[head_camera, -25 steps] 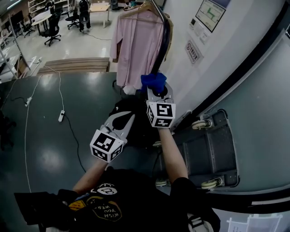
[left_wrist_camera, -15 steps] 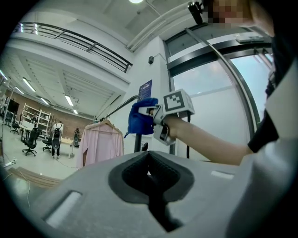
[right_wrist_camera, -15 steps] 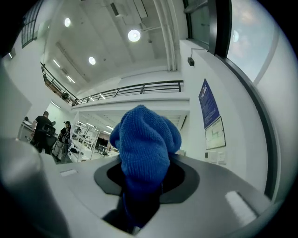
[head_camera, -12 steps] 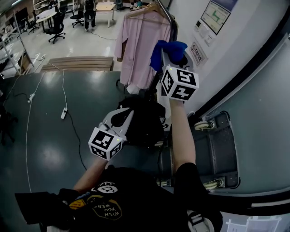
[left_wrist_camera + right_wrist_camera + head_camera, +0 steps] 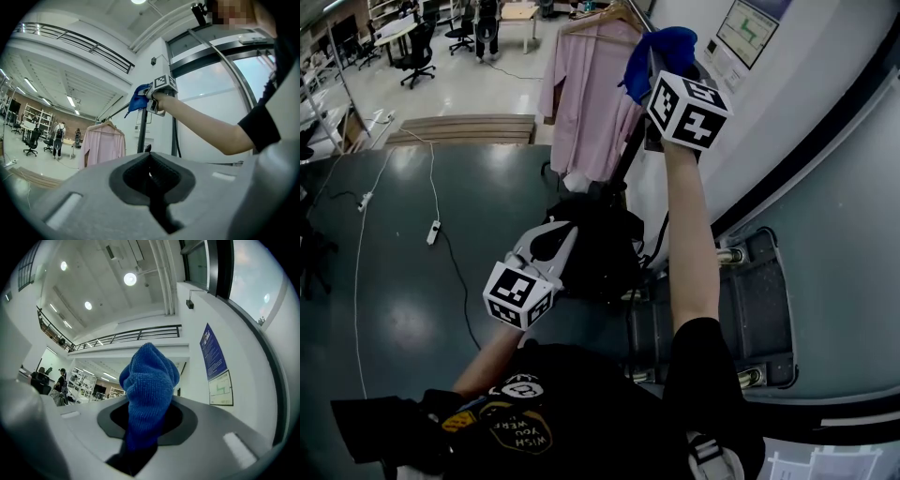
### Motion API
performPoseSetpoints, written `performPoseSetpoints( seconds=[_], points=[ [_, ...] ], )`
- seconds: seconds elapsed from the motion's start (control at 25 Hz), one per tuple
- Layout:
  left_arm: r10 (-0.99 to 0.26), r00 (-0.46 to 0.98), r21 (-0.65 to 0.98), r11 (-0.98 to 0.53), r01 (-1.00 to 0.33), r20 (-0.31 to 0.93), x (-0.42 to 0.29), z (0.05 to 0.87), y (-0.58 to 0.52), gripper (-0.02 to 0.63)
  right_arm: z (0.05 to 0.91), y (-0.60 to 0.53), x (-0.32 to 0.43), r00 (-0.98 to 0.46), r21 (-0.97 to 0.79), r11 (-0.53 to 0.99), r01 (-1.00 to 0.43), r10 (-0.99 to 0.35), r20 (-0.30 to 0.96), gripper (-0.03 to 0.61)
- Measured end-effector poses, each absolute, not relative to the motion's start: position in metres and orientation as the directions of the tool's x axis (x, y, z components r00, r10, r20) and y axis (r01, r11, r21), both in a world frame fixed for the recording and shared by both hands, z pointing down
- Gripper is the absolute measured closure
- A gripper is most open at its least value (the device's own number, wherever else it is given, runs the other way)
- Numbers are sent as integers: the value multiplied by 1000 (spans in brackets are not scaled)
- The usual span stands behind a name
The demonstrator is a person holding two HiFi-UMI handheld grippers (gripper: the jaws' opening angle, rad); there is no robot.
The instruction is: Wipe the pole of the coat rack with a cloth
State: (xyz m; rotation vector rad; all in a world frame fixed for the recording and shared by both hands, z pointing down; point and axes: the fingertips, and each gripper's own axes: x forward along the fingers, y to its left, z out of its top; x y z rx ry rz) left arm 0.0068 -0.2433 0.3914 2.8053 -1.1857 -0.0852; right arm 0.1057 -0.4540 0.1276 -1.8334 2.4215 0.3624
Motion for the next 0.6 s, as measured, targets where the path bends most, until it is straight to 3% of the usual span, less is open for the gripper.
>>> performPoseSetpoints(
  seconds=[0.24,0.6],
  points=[
    [-708,706,110,-703,-703,-10,9,394,-245,611,178,-395,109,-273,139,239,-961,-898,-345,477],
    [-679,734,115,-728,-675,9,27,400,-247,611,344,-375,108,-300,139,277,-951,-935,-189,499]
  ],
)
